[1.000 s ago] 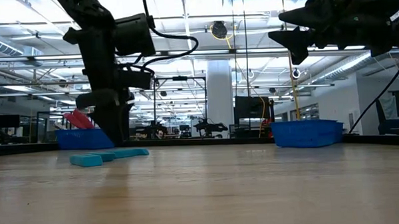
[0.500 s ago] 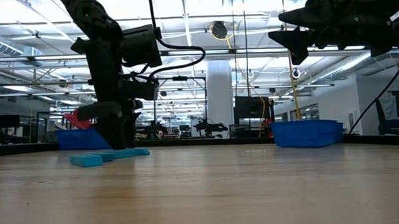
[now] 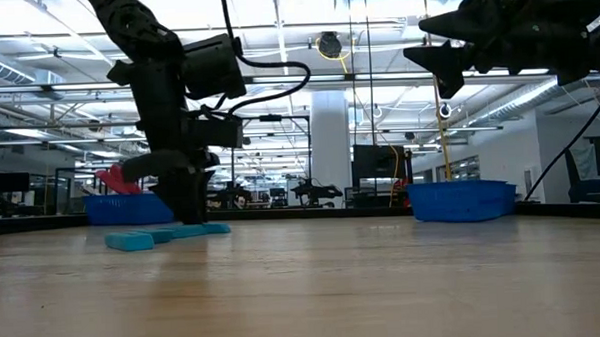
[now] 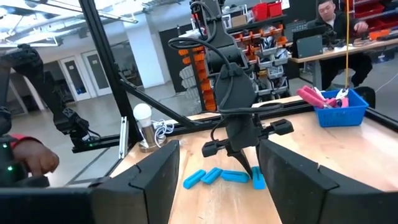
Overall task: Pick & Place School Supplies
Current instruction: Put the blue eraser into the bottom right blue basket
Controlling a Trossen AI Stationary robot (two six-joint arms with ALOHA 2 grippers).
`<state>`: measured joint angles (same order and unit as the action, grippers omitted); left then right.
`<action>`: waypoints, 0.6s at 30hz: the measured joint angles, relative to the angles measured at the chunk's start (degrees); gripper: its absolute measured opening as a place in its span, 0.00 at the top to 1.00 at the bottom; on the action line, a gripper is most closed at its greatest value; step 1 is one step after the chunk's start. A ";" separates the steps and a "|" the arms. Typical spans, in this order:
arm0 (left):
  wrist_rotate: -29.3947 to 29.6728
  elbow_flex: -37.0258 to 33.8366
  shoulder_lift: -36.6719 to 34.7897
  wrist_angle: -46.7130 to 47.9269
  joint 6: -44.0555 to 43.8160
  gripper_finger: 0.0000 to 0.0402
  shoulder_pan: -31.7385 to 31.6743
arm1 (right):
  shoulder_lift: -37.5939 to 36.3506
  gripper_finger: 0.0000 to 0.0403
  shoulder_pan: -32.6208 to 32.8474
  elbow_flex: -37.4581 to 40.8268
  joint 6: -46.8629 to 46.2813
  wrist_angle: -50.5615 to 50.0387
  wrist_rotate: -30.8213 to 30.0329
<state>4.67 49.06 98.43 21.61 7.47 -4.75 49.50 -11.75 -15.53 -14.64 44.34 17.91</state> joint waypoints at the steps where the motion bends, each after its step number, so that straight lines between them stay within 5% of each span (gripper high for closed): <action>1: 0.23 0.00 0.00 -0.24 0.05 0.79 0.00 | 0.00 0.47 0.00 0.00 -0.42 -0.02 0.00; 5: 6.44 0.26 0.31 -3.75 1.85 0.74 0.49 | 0.02 0.47 0.02 0.00 -3.70 -0.21 -1.05; 12: 23.70 3.27 0.28 -8.02 8.31 0.76 3.19 | 4.50 0.47 1.14 -0.04 -9.89 -4.51 -15.06; 18: 31.25 8.38 0.26 -16.97 18.03 0.79 6.15 | 13.15 0.47 0.42 -3.36 -13.45 -4.28 -16.40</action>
<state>35.92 57.44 98.69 4.64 25.50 1.40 62.64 -11.33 -18.89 -28.09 40.05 1.51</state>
